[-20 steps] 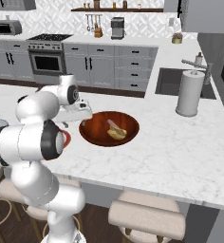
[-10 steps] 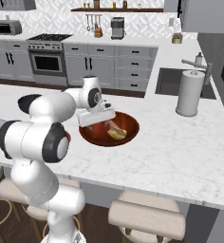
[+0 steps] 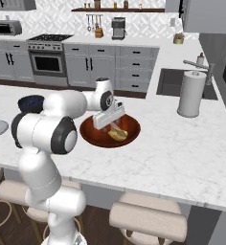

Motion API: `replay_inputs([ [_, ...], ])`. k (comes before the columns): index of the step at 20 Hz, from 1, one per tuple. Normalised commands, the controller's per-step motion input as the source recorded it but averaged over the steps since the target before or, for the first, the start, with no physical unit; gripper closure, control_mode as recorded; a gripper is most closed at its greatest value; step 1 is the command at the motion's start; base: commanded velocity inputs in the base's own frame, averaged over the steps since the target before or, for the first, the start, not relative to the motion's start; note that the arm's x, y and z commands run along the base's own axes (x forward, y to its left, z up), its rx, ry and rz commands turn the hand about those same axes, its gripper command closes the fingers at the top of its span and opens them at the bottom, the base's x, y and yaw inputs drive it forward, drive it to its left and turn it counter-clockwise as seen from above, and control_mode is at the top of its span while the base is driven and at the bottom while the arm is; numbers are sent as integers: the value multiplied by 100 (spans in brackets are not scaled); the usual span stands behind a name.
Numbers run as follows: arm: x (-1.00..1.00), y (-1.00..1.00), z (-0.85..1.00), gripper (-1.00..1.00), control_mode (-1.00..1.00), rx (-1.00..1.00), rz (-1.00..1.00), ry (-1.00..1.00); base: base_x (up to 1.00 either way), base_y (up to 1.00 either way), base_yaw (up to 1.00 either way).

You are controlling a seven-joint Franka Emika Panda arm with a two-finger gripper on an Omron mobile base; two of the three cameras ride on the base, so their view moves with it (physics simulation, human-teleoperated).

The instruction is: Place one bun and one sausage from the bowl on each plate.

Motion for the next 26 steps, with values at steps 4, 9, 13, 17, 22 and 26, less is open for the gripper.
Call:
replay_inputs([
  [4, 24, 0, -40, -100, -100, -1, 2, -6, 0, 0, 0],
  [9, 36, 0, -38, -100, -100, 0, 0, 0, 0, 0, 0],
  [13, 34, -4, -12, -100, -100, 0, 0, 0, 0, 0, 0],
  [17, 35, -3, -21, -100, -100, 0, 0, -1, 0, 0, 0],
  [22, 7, -8, -19, -100, -100, 0, 0, 1, 0, 0, 0],
  [26, 16, -9, -14, -100, -100, 0, 0, 1, 0, 0, 0],
])
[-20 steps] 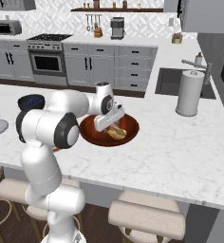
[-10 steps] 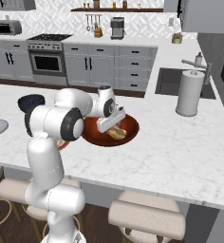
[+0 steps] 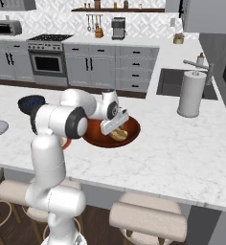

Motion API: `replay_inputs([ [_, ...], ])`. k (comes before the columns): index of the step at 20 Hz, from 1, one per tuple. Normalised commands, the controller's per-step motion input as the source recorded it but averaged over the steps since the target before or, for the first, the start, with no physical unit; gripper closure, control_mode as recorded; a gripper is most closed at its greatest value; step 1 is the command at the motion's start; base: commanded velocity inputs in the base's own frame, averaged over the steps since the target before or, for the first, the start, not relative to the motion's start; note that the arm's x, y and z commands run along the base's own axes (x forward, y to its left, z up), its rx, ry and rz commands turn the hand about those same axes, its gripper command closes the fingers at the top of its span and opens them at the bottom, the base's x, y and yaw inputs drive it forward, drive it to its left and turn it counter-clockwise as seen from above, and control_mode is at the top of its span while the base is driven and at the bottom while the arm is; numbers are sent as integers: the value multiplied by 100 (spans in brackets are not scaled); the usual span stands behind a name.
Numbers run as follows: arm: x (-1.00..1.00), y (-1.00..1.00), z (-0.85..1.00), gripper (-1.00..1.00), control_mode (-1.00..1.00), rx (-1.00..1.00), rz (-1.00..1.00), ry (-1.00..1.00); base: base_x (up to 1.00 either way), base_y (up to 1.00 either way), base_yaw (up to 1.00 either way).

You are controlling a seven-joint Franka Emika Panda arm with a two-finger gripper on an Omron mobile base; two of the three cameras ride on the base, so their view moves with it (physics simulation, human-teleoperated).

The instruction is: Place one bun and one sausage from the bowl on each plate.

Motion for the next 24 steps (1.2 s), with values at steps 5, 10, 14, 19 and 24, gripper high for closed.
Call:
replay_inputs([
  [5, 21, -1, -20, -100, -100, 0, 0, 0, 0, 0, 0],
  [10, 13, 0, -29, -100, -100, 0, 5, 3, 0, 0, 0],
  [14, 0, 0, -41, -100, -100, 0, 7, 11, 0, 0, 0],
  [19, 0, 0, -10, 100, -100, 0, 1, 6, 0, 0, 0],
  [24, -8, 14, 28, 100, -100, 0, 0, -13, 0, 0, 0],
])
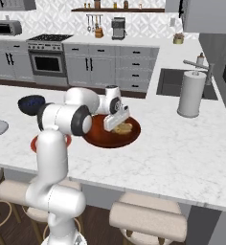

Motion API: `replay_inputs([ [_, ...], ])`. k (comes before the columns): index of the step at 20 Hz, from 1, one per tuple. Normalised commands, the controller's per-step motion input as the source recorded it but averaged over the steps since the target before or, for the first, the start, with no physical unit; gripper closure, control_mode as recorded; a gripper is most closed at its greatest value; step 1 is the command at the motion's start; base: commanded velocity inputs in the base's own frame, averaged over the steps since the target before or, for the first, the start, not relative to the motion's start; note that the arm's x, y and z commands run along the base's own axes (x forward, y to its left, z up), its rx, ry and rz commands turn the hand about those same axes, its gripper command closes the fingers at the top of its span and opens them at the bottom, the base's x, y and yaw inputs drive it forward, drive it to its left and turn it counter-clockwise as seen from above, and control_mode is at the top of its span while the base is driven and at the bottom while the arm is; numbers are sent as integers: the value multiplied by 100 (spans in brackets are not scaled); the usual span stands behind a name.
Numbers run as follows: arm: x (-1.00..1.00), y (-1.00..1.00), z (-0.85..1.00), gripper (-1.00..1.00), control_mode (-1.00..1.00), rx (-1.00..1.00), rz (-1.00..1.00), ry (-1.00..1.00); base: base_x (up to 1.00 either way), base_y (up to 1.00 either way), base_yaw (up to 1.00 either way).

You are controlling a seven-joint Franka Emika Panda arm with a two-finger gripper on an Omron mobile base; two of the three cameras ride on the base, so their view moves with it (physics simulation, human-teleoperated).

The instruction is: Place one bun and one sausage from the bowl on each plate.

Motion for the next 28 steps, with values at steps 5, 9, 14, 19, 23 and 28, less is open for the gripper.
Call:
replay_inputs([
  [5, -28, 56, 100, 100, -100, 0, 1, -37, 0, 0, 0],
  [9, -94, 57, 100, 100, -100, 1, 1, -43, 0, 0, 0],
  [14, -100, 45, 100, 100, -100, 6, 5, -24, 0, 0, 0],
  [19, -100, 11, 100, 100, -100, 8, 8, -24, 0, 0, 0],
  [23, -97, 2, 75, 100, -100, 3, 6, -14, 0, 0, 0],
  [28, -34, 0, 9, 100, -100, 0, 0, -9, 0, 0, 0],
])
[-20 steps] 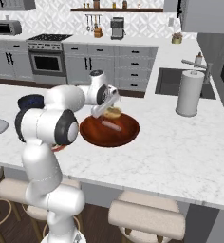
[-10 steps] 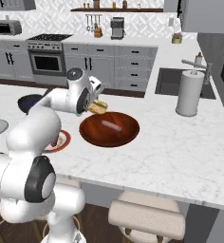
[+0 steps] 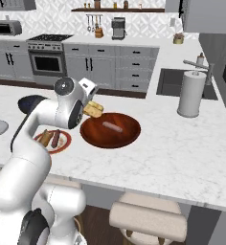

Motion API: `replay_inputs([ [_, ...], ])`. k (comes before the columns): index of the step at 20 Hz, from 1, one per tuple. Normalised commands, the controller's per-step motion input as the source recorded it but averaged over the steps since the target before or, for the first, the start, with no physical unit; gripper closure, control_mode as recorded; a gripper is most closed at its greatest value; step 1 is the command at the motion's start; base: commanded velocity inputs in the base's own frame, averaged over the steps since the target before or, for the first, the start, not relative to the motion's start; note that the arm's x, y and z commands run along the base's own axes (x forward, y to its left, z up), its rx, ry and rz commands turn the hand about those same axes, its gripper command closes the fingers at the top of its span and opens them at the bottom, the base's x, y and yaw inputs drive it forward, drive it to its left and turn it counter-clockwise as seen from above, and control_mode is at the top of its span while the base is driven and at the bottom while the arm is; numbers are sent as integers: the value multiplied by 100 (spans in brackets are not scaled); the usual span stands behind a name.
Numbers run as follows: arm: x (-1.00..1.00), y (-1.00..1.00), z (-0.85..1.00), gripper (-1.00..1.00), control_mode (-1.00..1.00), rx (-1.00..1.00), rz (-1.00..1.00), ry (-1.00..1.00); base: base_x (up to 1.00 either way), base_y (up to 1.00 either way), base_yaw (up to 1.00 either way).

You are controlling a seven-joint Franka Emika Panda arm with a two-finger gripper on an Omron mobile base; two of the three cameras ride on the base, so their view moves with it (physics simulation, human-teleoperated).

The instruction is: Place one bun and one sausage from the bowl on each plate.

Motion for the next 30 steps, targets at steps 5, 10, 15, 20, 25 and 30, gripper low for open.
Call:
replay_inputs([
  [5, 0, 0, 0, 100, -100, 0, 0, 0, 0, 0, 0],
  [10, -4, 0, 0, 100, 100, 0, 0, 0, -29, 3, 2],
  [15, 0, 0, 0, 100, 100, 0, 0, 0, -94, 25, 4],
  [20, 0, 0, 0, 100, 100, 0, 0, 0, -5, 95, 8],
  [25, 0, 0, 0, 100, 100, 0, 0, 0, 11, 100, 3],
  [30, 0, 0, 0, 100, 100, 0, 0, 0, 53, 100, 0],
])
